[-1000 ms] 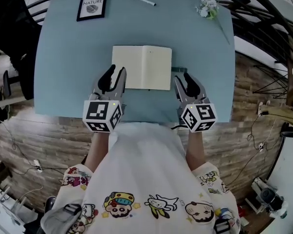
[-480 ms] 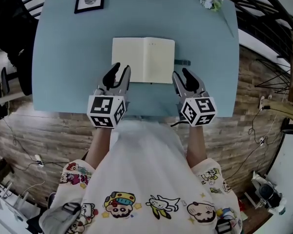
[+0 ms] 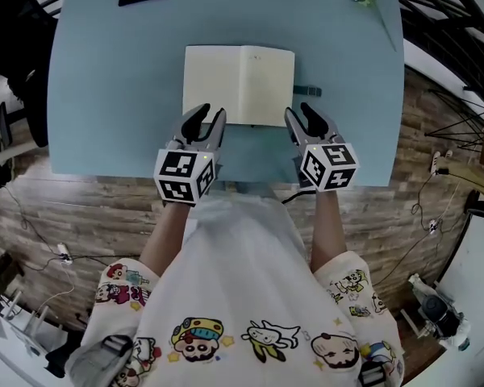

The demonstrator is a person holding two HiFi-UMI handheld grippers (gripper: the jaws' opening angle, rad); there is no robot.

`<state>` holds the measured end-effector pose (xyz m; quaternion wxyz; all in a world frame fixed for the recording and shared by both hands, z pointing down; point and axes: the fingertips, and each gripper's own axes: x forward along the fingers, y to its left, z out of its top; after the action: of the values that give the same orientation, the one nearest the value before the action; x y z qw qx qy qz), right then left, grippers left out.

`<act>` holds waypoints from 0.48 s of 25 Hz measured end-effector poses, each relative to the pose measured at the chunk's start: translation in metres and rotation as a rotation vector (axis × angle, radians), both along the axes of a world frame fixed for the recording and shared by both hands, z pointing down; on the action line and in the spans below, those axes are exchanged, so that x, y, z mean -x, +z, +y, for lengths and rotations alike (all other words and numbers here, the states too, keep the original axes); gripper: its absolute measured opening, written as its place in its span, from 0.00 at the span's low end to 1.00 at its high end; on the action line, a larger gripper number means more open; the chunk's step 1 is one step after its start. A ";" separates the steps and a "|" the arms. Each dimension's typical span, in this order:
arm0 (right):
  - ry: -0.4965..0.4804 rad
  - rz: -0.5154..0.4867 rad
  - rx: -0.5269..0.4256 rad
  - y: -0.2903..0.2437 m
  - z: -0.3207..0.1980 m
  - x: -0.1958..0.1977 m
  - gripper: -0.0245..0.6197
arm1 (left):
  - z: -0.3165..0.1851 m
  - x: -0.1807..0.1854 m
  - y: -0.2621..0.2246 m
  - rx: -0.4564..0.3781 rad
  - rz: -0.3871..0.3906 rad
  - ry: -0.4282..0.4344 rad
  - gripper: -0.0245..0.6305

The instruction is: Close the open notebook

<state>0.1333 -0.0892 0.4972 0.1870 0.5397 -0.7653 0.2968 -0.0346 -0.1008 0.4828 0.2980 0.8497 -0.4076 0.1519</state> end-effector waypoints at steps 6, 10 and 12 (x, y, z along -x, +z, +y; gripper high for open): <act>-0.007 -0.005 0.082 0.033 0.000 -0.007 0.29 | 0.016 -0.009 0.027 0.088 0.024 -0.020 0.22; -0.013 -0.007 0.137 0.054 0.003 -0.011 0.29 | 0.022 -0.010 0.041 0.141 0.047 -0.051 0.22; -0.019 -0.008 0.159 0.063 0.002 -0.011 0.29 | 0.024 -0.010 0.047 0.165 0.061 -0.064 0.22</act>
<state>0.1447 -0.0869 0.5598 0.2289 0.5147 -0.7451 0.3571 -0.0247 -0.0767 0.5299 0.3839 0.8131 -0.4113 0.1495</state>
